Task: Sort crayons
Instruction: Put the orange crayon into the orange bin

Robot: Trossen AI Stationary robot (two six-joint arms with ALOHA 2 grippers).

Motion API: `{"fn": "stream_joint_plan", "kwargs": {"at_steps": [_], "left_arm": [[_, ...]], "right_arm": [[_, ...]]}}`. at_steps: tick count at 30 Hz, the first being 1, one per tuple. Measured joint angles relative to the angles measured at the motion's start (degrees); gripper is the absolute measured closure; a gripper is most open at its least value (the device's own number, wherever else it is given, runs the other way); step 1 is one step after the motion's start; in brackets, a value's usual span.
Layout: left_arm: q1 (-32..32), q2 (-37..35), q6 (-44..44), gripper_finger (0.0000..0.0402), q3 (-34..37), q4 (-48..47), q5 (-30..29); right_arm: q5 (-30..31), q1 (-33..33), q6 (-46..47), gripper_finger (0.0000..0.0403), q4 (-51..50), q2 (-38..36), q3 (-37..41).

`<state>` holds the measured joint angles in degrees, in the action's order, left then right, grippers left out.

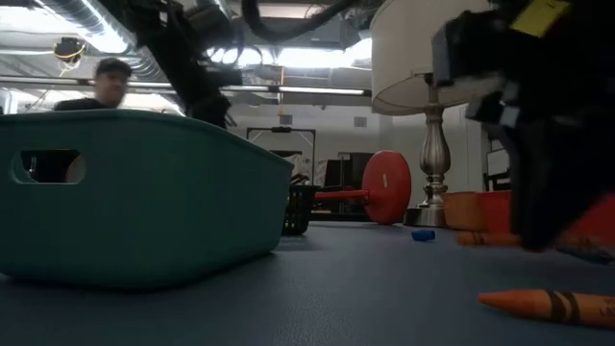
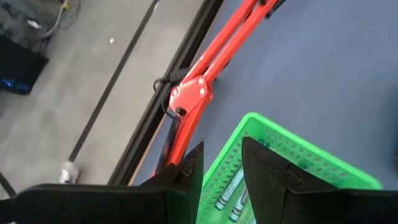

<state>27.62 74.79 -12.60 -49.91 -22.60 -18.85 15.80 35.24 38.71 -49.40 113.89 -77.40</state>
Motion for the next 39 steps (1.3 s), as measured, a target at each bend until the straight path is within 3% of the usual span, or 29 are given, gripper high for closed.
{"fn": "stream_joint_plan", "kwargs": {"at_steps": [11,20,25,34,39], "left_arm": [[-7.0,-11.0,4.8,0.0309,0.0,-10.0,0.9],[-14.1,-14.1,15.4,0.0309,0.0,-16.4,12.1],[-18.0,-14.0,18.5,0.0309,0.0,-16.8,15.5],[-24.6,-14.0,23.2,0.0309,0.0,-16.9,15.6],[-28.0,-14.0,26.3,0.0309,0.0,-16.8,15.6]], "right_arm": [[4.4,-5.9,-10.6,0.0386,-14.0,-4.7,-3.0],[14.2,-11.5,-15.2,0.0384,-26.7,-13.1,-1.8],[16.7,-15.6,-15.5,0.0384,-28.3,-18.5,4.6],[17.9,-23.9,-16.7,0.0384,-25.7,-28.6,20.3],[19.6,-27.7,-16.7,0.0384,-25.1,-30.5,26.0]]}}
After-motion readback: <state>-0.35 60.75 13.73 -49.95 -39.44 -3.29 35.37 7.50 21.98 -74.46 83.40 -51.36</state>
